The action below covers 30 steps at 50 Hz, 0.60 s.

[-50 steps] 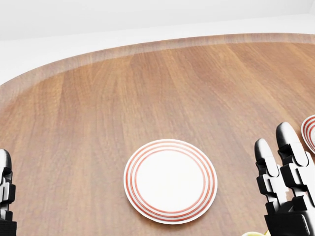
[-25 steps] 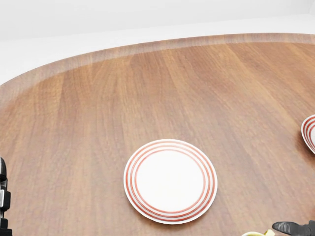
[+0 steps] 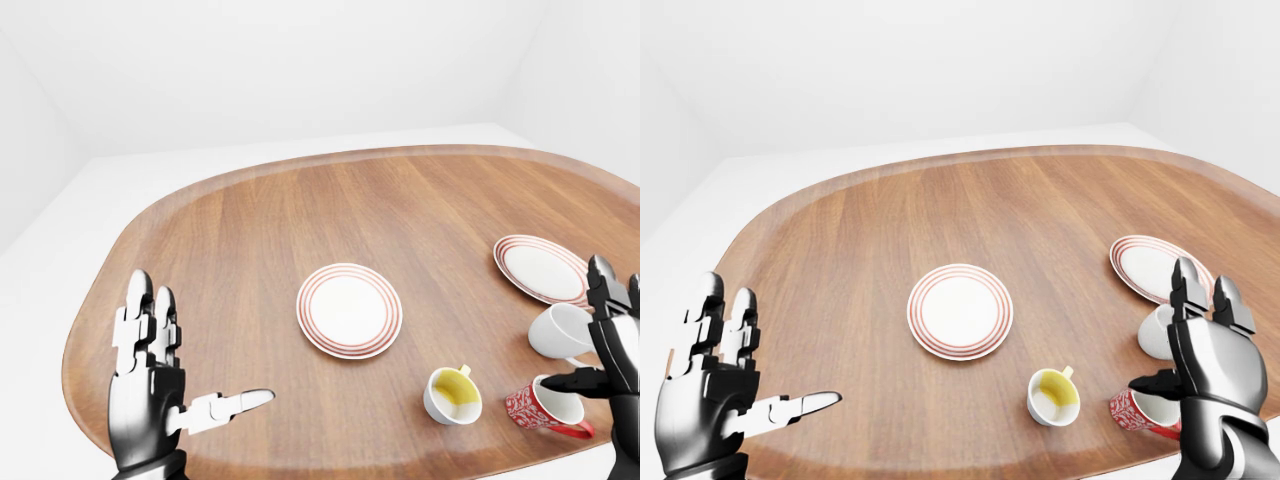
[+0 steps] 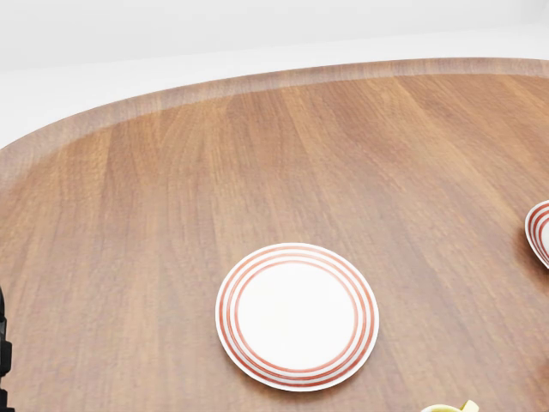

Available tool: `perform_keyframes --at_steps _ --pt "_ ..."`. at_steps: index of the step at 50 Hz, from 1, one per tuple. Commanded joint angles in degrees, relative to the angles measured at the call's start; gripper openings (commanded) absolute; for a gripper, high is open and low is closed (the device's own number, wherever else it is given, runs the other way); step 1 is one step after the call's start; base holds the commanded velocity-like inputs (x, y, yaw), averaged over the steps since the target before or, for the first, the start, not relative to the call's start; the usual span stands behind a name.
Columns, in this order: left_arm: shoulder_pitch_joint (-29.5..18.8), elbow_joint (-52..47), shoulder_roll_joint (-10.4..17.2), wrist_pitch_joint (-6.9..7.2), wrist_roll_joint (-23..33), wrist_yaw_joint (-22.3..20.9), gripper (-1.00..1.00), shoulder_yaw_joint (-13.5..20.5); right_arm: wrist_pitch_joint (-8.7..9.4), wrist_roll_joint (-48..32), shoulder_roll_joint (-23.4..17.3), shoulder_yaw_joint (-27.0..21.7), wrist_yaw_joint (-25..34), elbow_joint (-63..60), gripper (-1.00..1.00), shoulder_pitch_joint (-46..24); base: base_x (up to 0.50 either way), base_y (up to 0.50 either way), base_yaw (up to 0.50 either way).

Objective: Put the red mug on the left plate.

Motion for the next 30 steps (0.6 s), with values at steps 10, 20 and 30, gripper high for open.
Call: perform_keyframes --at_steps 10,20,30 --pt "0.2 0.1 -0.2 0.00 0.1 -0.1 1.00 0.1 0.00 1.7 -6.7 -1.5 -4.9 19.3 1.00 -1.7 0.00 0.00 0.00" --pt "0.2 0.0 -0.2 0.00 -0.1 -0.1 1.00 0.3 0.00 1.6 -3.4 -2.4 -0.4 20.2 1.00 4.3 0.00 0.00 0.00" --pt "0.4 -0.2 -0.5 0.00 -0.4 -0.4 1.00 0.6 0.00 -0.8 -0.9 -3.3 -0.3 21.7 1.00 6.5 0.00 0.00 0.00"
